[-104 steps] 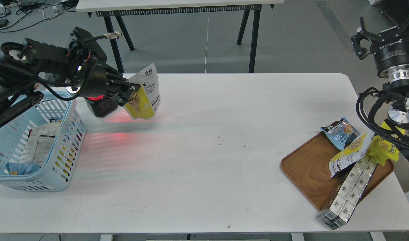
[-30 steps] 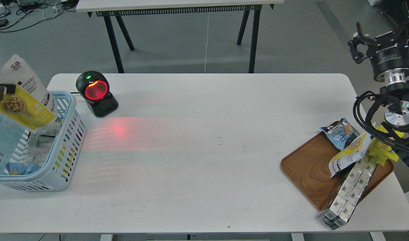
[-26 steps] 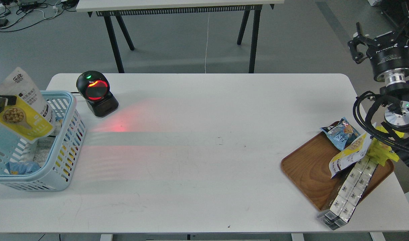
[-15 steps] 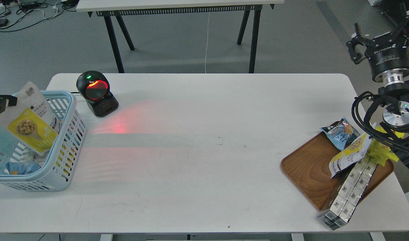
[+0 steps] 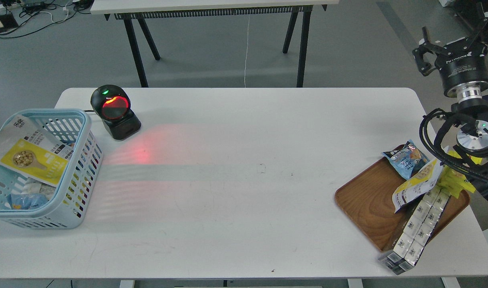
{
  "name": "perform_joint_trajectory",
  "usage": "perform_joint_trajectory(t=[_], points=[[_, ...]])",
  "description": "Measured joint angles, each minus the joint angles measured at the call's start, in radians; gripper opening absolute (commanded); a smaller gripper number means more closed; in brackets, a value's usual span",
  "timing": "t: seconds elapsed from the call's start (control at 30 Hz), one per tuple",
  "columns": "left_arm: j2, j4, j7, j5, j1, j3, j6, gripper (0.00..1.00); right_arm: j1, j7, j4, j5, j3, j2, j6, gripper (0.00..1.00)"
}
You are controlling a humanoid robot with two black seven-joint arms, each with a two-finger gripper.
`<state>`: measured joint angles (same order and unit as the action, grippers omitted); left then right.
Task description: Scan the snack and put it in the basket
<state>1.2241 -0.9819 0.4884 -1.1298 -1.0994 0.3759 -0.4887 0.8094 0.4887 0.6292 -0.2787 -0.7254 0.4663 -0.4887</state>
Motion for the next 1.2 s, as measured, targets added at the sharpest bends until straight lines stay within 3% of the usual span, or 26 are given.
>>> perform_joint_trajectory(t=[0.27,0.57,0.7,0.9,1.2], points=[[-0.251,0.253,0.0,0.304,-0.005,0.119,0.0,0.99,0.012,0.0,-0.002,0.0,-0.026,0.013,0.0,1.0],[-0.55,0.494,0.0,0.699,-0.009,0.134,0.0,1.0,0.022,0.0,-0.003,0.001,-0.028,0.019,0.0,1.0],[-0.645,0.555,-0.001,0.913,-0.024,0.136,0.0,1.0,0.025,-0.028,-0.004,0.001,-0.031,0.011,0.0,1.0],[-0.777,0.615,-0.099,1.213,-0.028,0.168,0.0,1.0,0.032,-0.065,-0.015,-0.001,-0.056,-0.009,0.0,1.0],[-0.904,0.663,-0.115,1.385,0.048,0.252,0.0,1.0,0.037,-0.088,-0.02,-0.002,-0.101,-0.069,0.0,1.0]])
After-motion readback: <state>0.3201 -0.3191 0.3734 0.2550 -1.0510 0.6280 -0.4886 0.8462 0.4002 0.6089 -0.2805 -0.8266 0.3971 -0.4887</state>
